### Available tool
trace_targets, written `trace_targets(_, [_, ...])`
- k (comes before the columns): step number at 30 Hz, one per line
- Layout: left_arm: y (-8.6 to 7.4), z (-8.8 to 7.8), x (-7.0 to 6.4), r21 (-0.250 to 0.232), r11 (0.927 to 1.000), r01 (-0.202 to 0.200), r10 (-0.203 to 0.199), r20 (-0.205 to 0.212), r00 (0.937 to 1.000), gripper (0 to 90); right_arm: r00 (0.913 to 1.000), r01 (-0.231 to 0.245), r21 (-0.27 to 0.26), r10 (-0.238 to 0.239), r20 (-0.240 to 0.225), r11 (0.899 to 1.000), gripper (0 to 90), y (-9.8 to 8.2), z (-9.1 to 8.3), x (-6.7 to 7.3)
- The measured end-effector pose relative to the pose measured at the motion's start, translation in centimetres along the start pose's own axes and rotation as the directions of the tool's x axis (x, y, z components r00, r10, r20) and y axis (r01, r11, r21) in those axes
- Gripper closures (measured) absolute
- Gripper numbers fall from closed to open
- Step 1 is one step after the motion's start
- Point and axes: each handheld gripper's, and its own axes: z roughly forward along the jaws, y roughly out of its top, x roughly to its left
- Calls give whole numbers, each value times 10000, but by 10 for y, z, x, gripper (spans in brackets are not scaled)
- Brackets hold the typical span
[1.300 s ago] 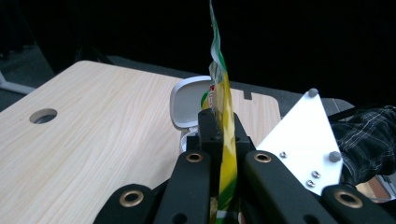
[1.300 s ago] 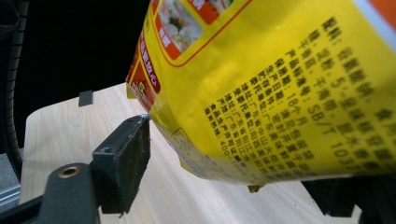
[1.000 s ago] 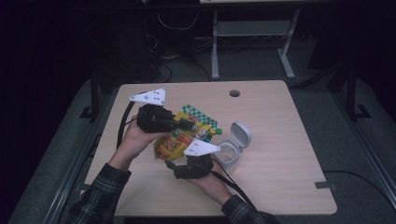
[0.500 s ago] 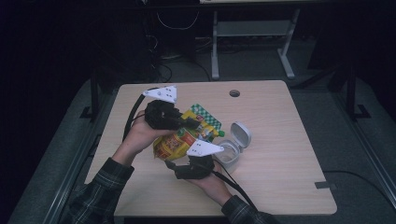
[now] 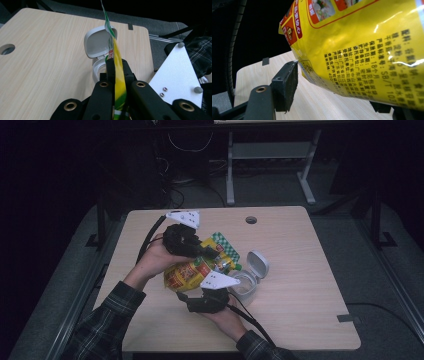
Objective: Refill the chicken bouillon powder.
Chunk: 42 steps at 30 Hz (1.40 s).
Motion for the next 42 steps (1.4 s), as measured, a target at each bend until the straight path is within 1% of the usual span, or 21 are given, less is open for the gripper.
trace_targets(2, [2,2,1,48,10000,48,-49,99,9999,900,10000,8,-35,-8,0,10000,326,-1,-1,0])
trace_targets(5, [5,5,3,273,9996,89,-94,185,9998,900,10000,20,-161,-20,-12,9999,336,-2,-1,1])
trace_targets(9, [9,7,5,378,9992,151,-161,274,9995,900,9999,-147,-188,146,-72,9997,338,-1,-2,1])
trace_targets(17, [18,15,6,939,9955,-82,48,364,9993,900,9996,-276,-349,274,-43,9990,346,-1,-4,-2])
trace_targets(19, [19,17,7,1057,9944,-22,-23,425,9991,900,9995,-316,-425,314,-42,9986,348,-1,-4,-2])
trace_targets(21, [21,19,8,1216,9926,-3,-51,437,9990,900,9994,-337,-444,334,-93,9984,351,-2,-4,-3])
trace_targets(23, [23,22,9,1465,9892,-79,16,437,9990,900,9990,-414,-519,406,-165,9978,354,-3,-4,-3])
trace_targets(24, [23,23,9,1578,9875,-30,-34,401,9992,900,9989,-448,-539,439,-174,9975,356,-4,-4,-3])
trace_targets(25, [24,24,9,1683,9857,-63,1,366,9993,900,9986,-511,-554,501,-194,9972,357,-4,-4,-2])
trace_targets(29, [27,27,10,1864,9825,-42,-25,358,9994,900,9983,-550,-589,536,-244,9967,360,-4,-4,-3])
trace_targets(30, [27,28,11,1902,9817,-99,34,343,9994,900,9981,-571,-604,557,-247,9965,360,-4,-4,-3])
trace_targets(31, [28,28,10,1941,9810,-23,-49,366,9993,900,9981,-576,-621,562,-243,9964,360,-4,-4,-3])
trace_targets(32, [29,29,10,1979,9802,-76,6,354,9994,900,9981,-574,-642,559,-240,9963,360,-5,-4,-3])
trace_targets(34, [31,31,10,2106,9775,-68,-3,341,9994,900,9974,-679,-661,663,-267,9955,361,-4,-5,-3])
trace_targets(38, [35,37,11,2425,9700,-180,88,390,9992,900,9976,-669,-701,654,-240,9953,365,-5,-6,-4])
trace_targets(42, [37,41,12,2626,9647,-204,96,424,9991,900,9969,-754,-742,737,-259,9944,368,-5,-6,-5])
